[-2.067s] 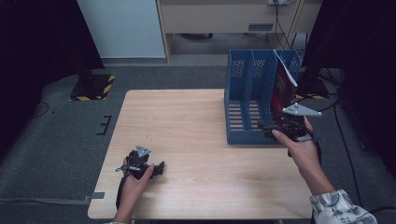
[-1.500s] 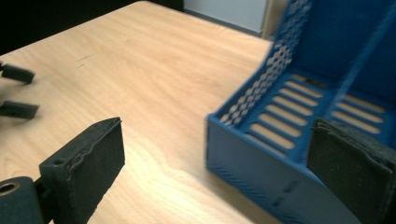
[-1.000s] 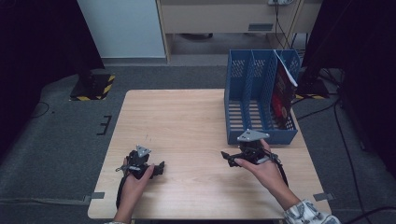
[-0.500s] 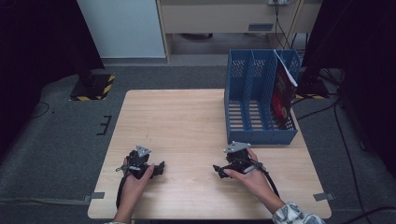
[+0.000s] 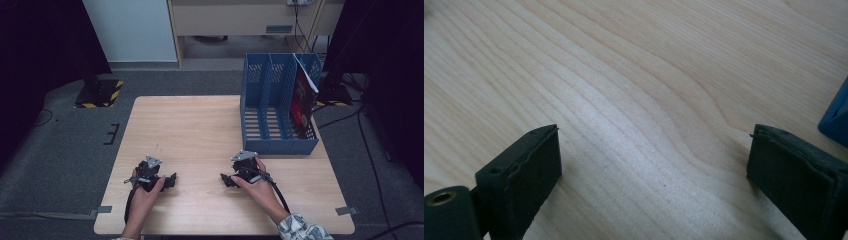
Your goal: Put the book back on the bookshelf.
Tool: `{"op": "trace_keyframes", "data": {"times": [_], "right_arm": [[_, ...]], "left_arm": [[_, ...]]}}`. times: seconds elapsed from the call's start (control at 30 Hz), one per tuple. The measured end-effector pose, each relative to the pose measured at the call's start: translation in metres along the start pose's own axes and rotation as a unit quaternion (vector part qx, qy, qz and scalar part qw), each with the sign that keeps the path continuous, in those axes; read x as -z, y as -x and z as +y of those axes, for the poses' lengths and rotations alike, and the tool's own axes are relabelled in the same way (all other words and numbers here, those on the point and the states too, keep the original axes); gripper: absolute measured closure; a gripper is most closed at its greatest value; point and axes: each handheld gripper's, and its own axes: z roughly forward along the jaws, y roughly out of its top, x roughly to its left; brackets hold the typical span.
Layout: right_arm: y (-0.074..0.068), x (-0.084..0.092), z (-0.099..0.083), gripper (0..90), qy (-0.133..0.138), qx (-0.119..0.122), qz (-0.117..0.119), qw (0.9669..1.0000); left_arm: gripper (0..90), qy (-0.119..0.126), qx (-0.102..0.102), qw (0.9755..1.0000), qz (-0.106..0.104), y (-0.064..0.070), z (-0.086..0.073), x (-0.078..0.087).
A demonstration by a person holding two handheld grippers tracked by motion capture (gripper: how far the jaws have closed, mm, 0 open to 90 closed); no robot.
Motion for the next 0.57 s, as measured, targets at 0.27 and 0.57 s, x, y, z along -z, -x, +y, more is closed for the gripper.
{"op": "trace_keyframes", "data": {"times": [0.27,0.57], "right_arm": [[-0.0024,-0.0046,0.0016,3.9,0.001,0.003,-0.015,0.9999],[-0.0025,-0.0051,0.0017,1.9,-0.004,-0.006,-0.020,0.9998]], "left_arm": [[0.0,0.000,0.000,1.0000,0.000,0.0002,0.0001,-0.0001],[0.0,0.000,-0.002,1.0000,-0.002,0.0005,0.0000,0.0001]]}}
